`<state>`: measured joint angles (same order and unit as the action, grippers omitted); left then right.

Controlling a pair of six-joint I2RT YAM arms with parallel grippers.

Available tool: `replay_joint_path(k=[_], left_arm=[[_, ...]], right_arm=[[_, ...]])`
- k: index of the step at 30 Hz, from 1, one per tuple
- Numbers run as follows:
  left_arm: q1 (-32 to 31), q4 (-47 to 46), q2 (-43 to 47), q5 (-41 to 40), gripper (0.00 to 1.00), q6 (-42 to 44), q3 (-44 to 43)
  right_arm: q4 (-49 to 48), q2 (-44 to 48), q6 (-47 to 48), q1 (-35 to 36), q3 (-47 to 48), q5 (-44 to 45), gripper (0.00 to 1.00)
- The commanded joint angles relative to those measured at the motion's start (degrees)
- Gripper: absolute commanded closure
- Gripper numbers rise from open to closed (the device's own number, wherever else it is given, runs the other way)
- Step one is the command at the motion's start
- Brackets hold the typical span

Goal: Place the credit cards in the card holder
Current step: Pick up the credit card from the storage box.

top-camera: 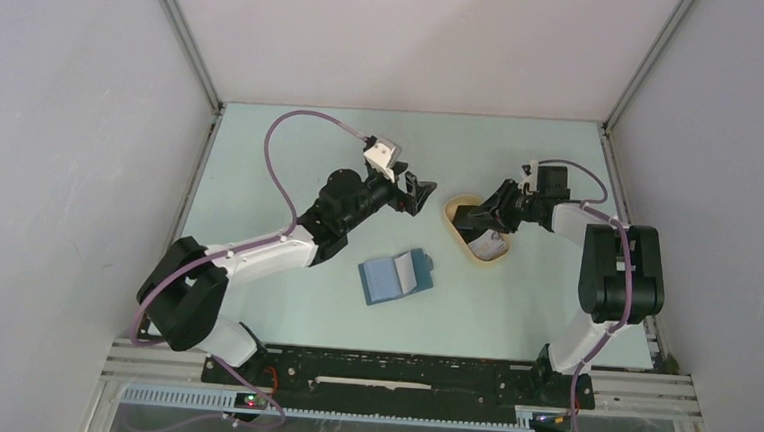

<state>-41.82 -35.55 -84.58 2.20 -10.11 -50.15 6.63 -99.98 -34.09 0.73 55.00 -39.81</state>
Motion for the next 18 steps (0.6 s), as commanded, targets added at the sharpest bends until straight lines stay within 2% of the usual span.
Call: replay_joint_path(k=[1, 18], left_arm=[[0.2, -3.5, 0.6, 0.8, 0.15, 2.1, 1.7], [0.2, -3.6, 0.3, 1.4, 0.16, 2.5, 1.8]], right_arm=[[-2.6, 0.4, -3.4, -0.3, 0.1, 0.5, 0.55], [-2.1, 2.7, -6.9, 1.7, -2.1, 7.0, 0.52]])
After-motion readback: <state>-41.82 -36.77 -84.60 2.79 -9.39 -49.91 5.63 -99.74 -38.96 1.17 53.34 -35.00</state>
